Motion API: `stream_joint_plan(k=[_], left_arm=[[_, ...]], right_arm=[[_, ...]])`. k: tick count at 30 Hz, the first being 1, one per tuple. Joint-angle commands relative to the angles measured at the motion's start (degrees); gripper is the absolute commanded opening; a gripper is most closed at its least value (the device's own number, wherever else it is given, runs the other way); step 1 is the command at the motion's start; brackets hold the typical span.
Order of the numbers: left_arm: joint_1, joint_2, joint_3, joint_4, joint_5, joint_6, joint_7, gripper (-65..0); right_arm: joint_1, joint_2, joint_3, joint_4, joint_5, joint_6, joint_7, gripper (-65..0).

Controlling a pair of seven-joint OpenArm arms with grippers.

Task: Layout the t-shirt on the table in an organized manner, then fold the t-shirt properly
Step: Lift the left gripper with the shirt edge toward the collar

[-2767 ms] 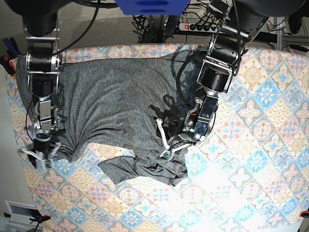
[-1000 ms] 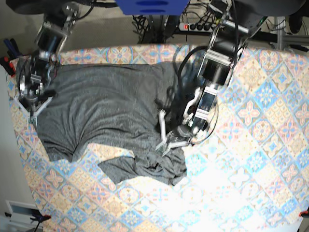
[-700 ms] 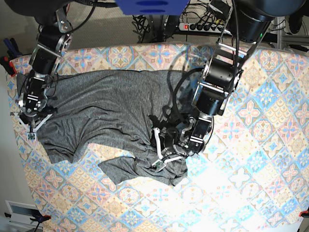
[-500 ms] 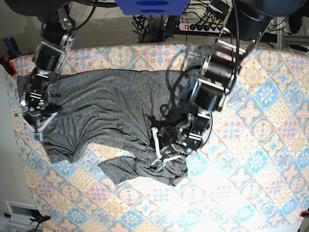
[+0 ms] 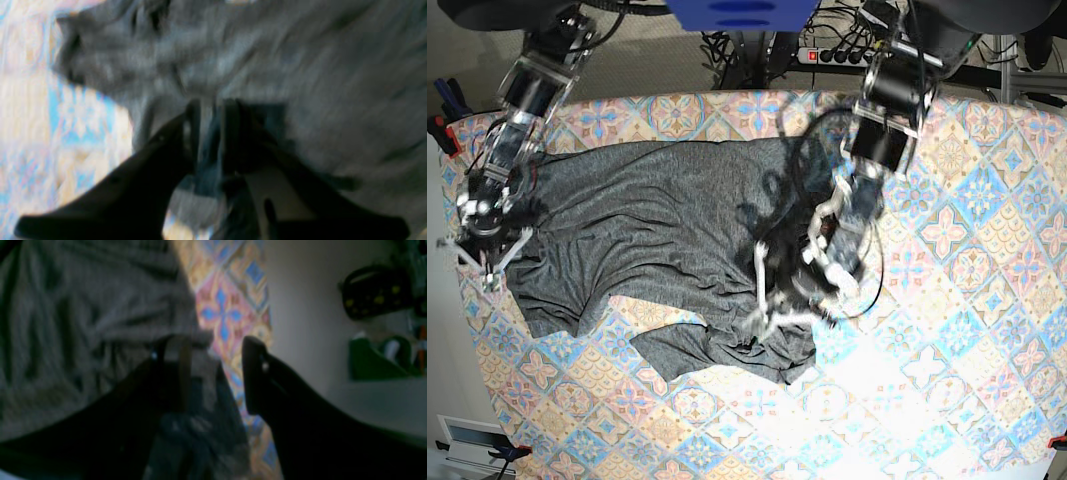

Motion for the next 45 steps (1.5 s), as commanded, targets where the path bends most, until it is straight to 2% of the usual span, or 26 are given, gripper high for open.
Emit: stream_joint_plan(k=[1,3,7,10,11,15,18,22,24,29,33,37,45], left_arm=[[-0.2,0.4,0.3,4.0,1.3,0.3,-0.6,-53.8],[2.4,0.5,1.0,10.5,4.4,0.3,2.3,-53.6],[9.0,0.3,0.6,24.2,6.0,0.3,8.0,-53.6],[13.3,-0.2,0.6,28.4,6.2,0.1,8.5,-53.6],[14.8,-1.4,0.9,29.4,6.2,0.0,8.8,-53.6],[20.0,-3.8,1.7,32.0,6.2,0.0,8.9,-53.3],[23.8,-4.5,1.4,34.2,6.2,0.0,8.9,-49.0],[28.1,-4.9,1.7,34.6,6.2,0.0,8.9,-38.2],[29.5,-6.0,1.7,35.0,6.2,0.0,8.7,-34.9],[30.4,-11.0,8.2,35.3,6.2,0.0,8.5,-35.6],[30.3,-14.6,12.2,35.3,6.2,0.1,8.5,-37.1],[30.5,-16.4,12.2,35.3,6.2,0.1,8.5,-37.2],[29.0,-17.6,14.2,35.0,6.2,0.0,8.4,-37.2]], right_arm=[[0.3,2.0,1.5,3.4,-1.1,-1.0,1.4,-41.2],[-1.4,1.8,3.9,8.0,-2.7,-1.0,1.4,-41.2],[-5.7,-2.4,9.1,13.7,-5.0,-0.8,0.1,-41.2],[-8.5,-3.2,9.9,15.2,-4.9,-0.7,-1.2,-41.2],[-9.6,-3.5,10.0,15.3,-4.8,-0.7,-1.2,-41.2],[-12.6,-6.5,10.1,15.2,-4.8,-0.7,-1.2,-41.2],[-13.9,-6.9,10.1,15.2,-4.8,-0.7,-1.4,-41.2],[-15.3,-7.1,10.3,15.2,-4.8,-0.7,-1.7,-41.1],[-15.7,-7.1,11.3,15.2,-4.8,-0.7,-1.7,-41.0],[-15.7,-8.7,14.8,15.0,-4.8,-0.7,-1.7,-40.8],[-16.7,-9.3,15.2,14.6,-4.8,-0.7,-1.7,-36.4],[-17.8,-10.0,14.9,14.4,-4.8,-0.7,-1.3,-31.3],[-17.8,-11.4,14.8,14.1,-4.9,-0.7,-1.2,-31.2]])
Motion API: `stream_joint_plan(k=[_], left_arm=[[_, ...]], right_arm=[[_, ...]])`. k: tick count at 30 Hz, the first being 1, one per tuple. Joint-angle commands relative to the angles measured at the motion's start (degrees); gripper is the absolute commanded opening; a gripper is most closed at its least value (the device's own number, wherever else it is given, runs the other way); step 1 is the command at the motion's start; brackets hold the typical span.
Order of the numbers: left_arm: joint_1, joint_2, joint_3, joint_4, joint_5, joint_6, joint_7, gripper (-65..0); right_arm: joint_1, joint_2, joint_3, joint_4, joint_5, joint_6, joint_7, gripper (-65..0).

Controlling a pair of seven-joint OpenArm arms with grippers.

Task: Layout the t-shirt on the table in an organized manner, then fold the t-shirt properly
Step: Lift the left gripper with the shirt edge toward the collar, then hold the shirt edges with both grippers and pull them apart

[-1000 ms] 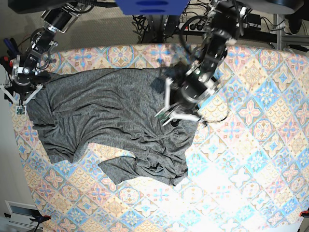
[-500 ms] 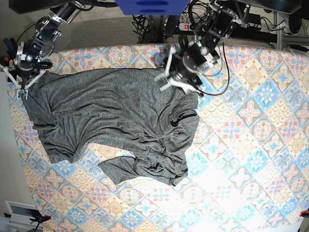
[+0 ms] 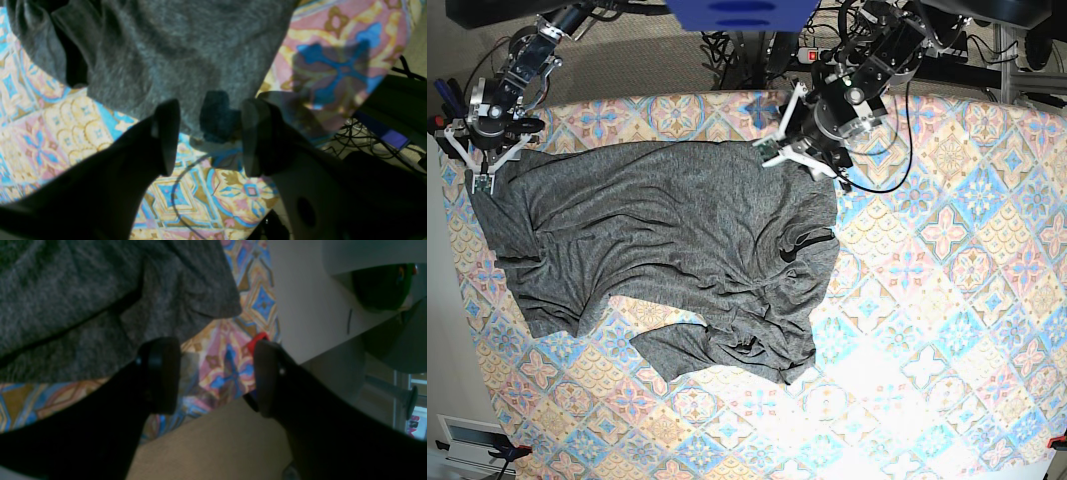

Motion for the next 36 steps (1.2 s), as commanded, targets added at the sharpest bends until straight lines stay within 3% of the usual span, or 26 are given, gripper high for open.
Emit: stream_joint_plan(k=[1,16,20,25,28,36], left_arm=[[-1.2,0.1,-0.1,0.8,0.3,0.2,-0.8,-37.2],[-1.4,-6.6,3.6,-1.2,0.3,0.2,-0.9,-36.9],[-3.2,-6.6,4.0,-4.8,0.1,0.2,-1.2,-36.9],[-4.3,-6.5,3.7,-13.3,0.2,0.2,-9.0,-36.9],[-4.3,-6.5,3.6,-13.5,0.2,0.2,-10.6,-36.9],[-6.5,-1.5,4.0,-13.9,0.3,0.2,-10.6,-37.1]], right_arm=[[0.3,0.3,0.2,1.1,-0.3,-0.5,0.9,-31.2],[0.6,0.2,0.3,1.1,-0.3,-0.5,0.8,-31.2],[0.6,0.1,0.2,1.1,-0.3,-0.5,0.8,-31.2],[0.6,0.0,0.3,1.1,-0.3,-0.5,0.8,-31.2],[0.4,0.0,0.3,1.1,-0.3,-0.5,0.9,-31.2],[0.6,0.0,0.2,1.1,-0.3,-0.5,0.9,-31.2]])
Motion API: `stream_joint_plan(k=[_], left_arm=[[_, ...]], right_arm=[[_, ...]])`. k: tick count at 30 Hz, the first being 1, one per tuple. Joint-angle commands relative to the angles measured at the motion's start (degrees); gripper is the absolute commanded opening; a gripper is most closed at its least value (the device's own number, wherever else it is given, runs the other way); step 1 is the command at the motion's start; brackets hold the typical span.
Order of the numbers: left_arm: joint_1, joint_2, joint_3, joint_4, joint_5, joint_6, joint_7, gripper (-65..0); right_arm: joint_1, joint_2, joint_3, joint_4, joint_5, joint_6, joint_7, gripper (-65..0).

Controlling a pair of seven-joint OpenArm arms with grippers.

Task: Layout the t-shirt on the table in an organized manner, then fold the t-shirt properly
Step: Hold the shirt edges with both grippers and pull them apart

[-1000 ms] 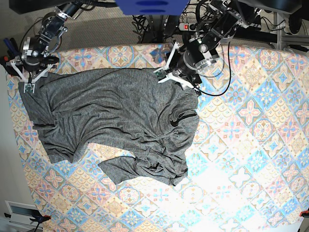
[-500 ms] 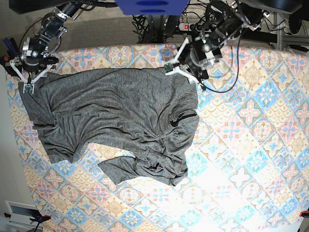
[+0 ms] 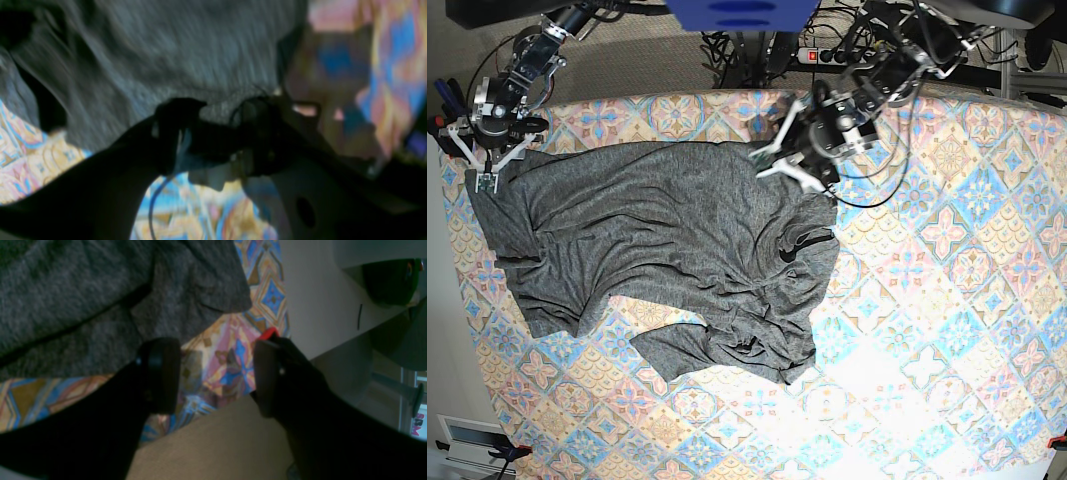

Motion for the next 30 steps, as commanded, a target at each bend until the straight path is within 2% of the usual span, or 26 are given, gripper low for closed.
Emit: stream_joint_plan(k=[1,5,9,11,16,20,22,24,27,30], left_arm=[[-0.5,0.4,0.1,0.1,0.6,0.0,0.5,-37.2],[-2.5,0.6,0.1,-2.3,0.1,0.0,0.5,-37.2],[-3.7,1.0,3.6,-6.5,0.5,0.0,0.6,-39.3],[-3.7,1.0,4.7,-7.5,0.5,0.0,0.6,-43.7],[-3.3,1.3,4.7,-7.9,0.5,0.0,0.6,-60.6],[-3.1,1.3,4.8,-7.9,0.5,0.0,1.3,-60.1],[-2.8,1.2,4.8,-6.2,0.5,0.0,3.6,-60.1],[-1.1,0.9,4.7,-0.8,0.5,0.0,5.7,-60.2],[1.5,-2.2,4.7,10.1,-0.1,-0.1,8.7,-60.7],[2.4,-2.9,4.6,13.2,0.0,-0.1,11.3,-60.8]], right_arm=[[0.4,0.8,0.1,1.1,-0.3,-0.5,1.0,-31.2],[0.4,0.8,0.1,1.1,-0.3,-0.5,1.0,-31.2],[0.4,0.8,0.1,1.1,-0.3,-0.5,1.0,-31.2],[0.4,0.8,0.1,1.0,-0.3,-0.5,1.0,-31.2],[0.5,0.8,0.0,1.0,-0.3,-0.5,1.1,-31.2],[0.5,0.8,0.0,1.0,-0.2,-0.5,1.1,-31.2],[0.5,0.4,0.0,1.0,-0.1,-0.5,1.1,-31.2],[0.3,-0.4,0.1,1.0,0.8,-0.5,1.2,-31.2],[0.1,-0.5,0.1,1.0,4.0,-0.5,1.2,-31.2],[0.0,-0.8,0.1,0.5,5.2,-0.5,1.0,-31.2]])
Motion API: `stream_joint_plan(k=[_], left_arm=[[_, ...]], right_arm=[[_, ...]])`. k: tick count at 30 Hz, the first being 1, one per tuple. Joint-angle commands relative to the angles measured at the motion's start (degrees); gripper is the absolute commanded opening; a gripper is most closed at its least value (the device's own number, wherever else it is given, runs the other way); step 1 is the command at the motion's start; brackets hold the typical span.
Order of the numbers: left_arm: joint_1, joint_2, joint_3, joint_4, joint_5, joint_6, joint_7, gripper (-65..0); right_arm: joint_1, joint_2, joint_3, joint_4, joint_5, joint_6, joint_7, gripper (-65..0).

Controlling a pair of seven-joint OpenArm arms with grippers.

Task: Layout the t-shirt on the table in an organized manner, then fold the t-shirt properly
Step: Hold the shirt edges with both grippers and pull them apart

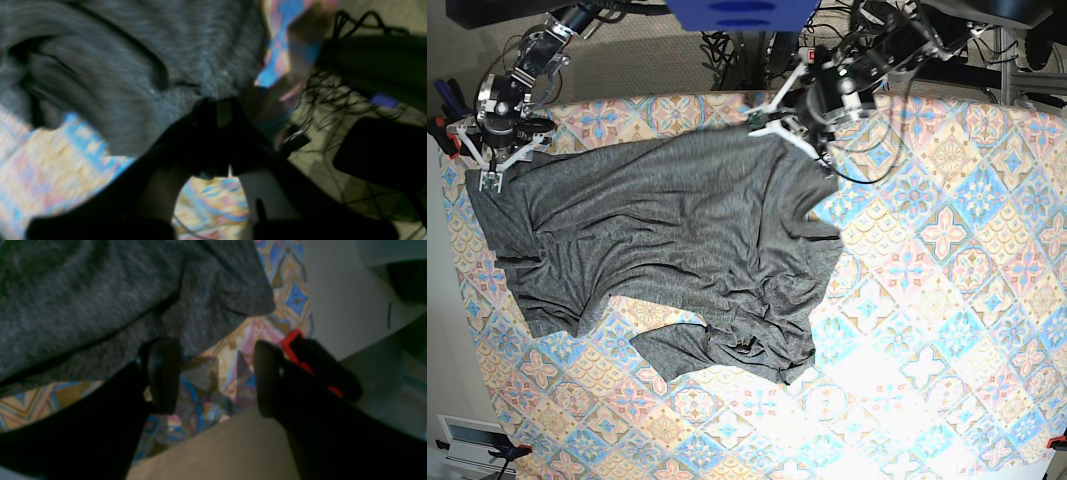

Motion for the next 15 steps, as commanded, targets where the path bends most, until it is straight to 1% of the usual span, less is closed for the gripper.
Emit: stream_joint_plan(k=[1,10,13,15], left_arm=[[-0.9,-0.3,-0.5,0.4,0.7,0.4,0.1,-60.8],[3.0,-5.6,-1.0,1.8,0.9,0.4,0.2,-61.0],[5.1,-6.2,-4.5,2.3,0.5,0.4,0.1,-61.0],[6.0,-6.2,-6.8,2.4,0.5,0.4,-0.9,-61.0]], right_arm=[[0.5,0.6,0.1,0.2,0.3,-0.4,0.9,-31.2],[0.9,0.8,0.5,-8.3,0.4,-0.4,1.1,-31.2],[1.0,0.9,2.6,-8.8,0.4,-0.4,1.1,-31.2],[2.2,0.9,4.2,-8.9,0.4,-0.4,1.1,-31.2]])
